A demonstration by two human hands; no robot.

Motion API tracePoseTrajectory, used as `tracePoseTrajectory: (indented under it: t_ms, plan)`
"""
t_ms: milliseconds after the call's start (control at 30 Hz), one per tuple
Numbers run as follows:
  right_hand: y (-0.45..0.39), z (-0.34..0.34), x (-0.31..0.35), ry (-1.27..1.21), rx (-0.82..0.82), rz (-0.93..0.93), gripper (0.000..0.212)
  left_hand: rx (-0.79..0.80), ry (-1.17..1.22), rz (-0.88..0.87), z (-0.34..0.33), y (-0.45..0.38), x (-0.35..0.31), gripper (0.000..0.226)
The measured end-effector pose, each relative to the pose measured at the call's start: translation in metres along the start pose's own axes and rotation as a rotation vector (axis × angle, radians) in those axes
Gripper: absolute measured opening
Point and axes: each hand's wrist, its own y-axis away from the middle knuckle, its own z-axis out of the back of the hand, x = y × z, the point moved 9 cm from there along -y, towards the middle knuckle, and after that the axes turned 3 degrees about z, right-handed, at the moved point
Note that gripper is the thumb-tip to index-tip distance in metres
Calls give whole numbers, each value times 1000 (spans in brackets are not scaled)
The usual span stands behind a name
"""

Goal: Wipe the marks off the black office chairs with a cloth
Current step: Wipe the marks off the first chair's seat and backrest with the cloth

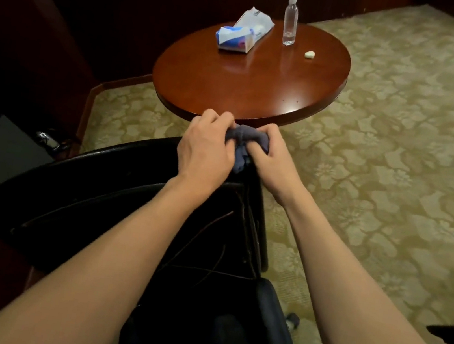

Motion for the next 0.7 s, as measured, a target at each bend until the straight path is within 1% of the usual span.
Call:
tracePoseTrajectory:
  t_ms: [67,133,233,300,400,533,700]
  plan:
    - [4,7,-8,-18,-26,9,7,22,23,24,-5,-2,-6,12]
    - [7,20,-14,-23,-61,13,10,39,18,21,-11,-2,-19,11]
    - [7,35,-15,14,-81,28,8,51,-93,35,-22,0,-44,11]
    - [9,42,-15,57,-84,14,15,53,-142,30,-25,0,-58,12]
    - [20,55,-18,41,-115,13,22,43,-154,-27,-27,5,-73,12]
    - [46,81,-21,20,-219,16,32,23,-95,-93,-28,20,-99,13]
    - [83,126,-17,74,-336,12,34,124,-53,-202,-38,27,-148,19]
